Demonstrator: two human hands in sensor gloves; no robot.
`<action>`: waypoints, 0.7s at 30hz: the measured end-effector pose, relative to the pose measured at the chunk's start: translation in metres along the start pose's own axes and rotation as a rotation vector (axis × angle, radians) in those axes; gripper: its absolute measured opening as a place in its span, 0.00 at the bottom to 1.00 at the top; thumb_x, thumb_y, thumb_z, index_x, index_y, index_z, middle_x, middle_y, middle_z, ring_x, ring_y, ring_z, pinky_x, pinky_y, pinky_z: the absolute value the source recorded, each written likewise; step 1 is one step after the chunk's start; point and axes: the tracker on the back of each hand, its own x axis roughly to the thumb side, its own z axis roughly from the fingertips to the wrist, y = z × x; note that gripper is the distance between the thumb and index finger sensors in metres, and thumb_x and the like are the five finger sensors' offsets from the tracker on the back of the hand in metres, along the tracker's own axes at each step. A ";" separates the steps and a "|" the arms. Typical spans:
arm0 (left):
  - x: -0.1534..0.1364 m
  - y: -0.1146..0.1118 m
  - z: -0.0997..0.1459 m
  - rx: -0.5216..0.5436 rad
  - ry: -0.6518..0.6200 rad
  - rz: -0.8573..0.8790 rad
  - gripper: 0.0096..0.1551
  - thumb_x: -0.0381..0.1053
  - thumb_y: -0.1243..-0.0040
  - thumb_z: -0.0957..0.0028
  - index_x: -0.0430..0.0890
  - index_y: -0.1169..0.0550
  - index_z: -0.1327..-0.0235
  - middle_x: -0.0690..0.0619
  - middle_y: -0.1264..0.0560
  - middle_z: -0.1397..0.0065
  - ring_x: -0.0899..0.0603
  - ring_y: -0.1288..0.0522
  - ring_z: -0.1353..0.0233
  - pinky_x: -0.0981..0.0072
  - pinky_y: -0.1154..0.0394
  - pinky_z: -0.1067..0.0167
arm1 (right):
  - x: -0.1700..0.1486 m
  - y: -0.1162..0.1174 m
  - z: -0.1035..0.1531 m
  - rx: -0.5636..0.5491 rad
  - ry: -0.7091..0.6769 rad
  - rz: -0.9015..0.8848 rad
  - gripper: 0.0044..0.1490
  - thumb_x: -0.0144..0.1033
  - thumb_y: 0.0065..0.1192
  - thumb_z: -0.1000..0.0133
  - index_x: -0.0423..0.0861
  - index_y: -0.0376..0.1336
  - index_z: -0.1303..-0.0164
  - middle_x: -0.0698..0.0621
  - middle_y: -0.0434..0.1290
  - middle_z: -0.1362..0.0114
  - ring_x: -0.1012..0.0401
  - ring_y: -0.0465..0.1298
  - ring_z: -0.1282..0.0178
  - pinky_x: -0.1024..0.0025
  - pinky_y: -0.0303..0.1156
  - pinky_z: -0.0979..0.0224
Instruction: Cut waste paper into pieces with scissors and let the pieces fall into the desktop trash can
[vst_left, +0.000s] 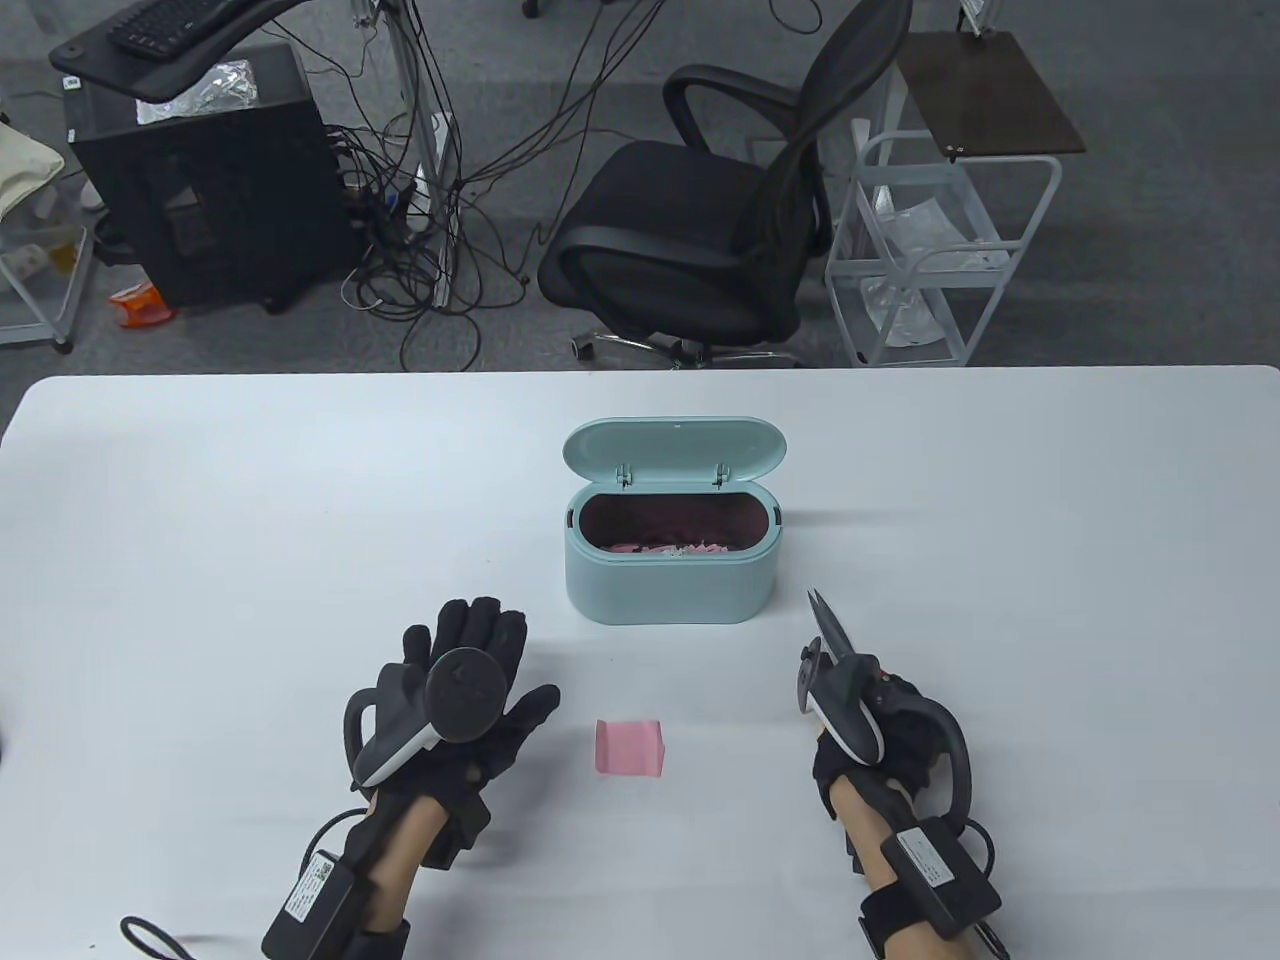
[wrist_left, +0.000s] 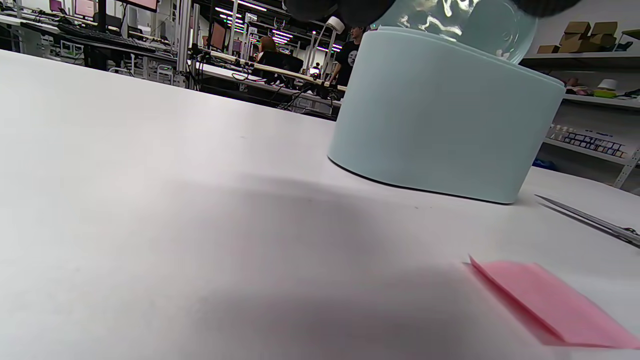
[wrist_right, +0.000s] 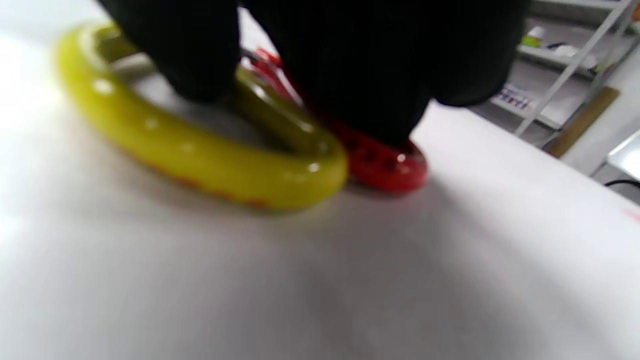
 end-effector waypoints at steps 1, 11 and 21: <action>0.000 0.000 0.000 -0.002 -0.002 0.000 0.53 0.76 0.57 0.49 0.49 0.46 0.15 0.47 0.51 0.09 0.34 0.56 0.12 0.35 0.59 0.23 | 0.002 0.000 -0.001 -0.007 0.014 0.000 0.42 0.48 0.62 0.50 0.41 0.59 0.28 0.46 0.74 0.31 0.48 0.79 0.36 0.53 0.77 0.34; 0.001 -0.003 -0.003 -0.011 0.023 -0.022 0.51 0.76 0.57 0.49 0.49 0.42 0.16 0.47 0.46 0.10 0.32 0.51 0.13 0.33 0.56 0.23 | -0.018 0.007 -0.017 0.005 0.042 -0.182 0.45 0.45 0.62 0.53 0.39 0.54 0.27 0.44 0.70 0.33 0.52 0.79 0.42 0.53 0.75 0.37; -0.003 -0.011 -0.008 -0.053 0.040 -0.014 0.51 0.75 0.57 0.49 0.49 0.42 0.16 0.46 0.45 0.10 0.32 0.50 0.13 0.33 0.55 0.23 | -0.057 0.013 -0.031 -0.008 0.087 -0.597 0.44 0.48 0.79 0.61 0.43 0.62 0.40 0.52 0.79 0.48 0.58 0.81 0.62 0.43 0.69 0.31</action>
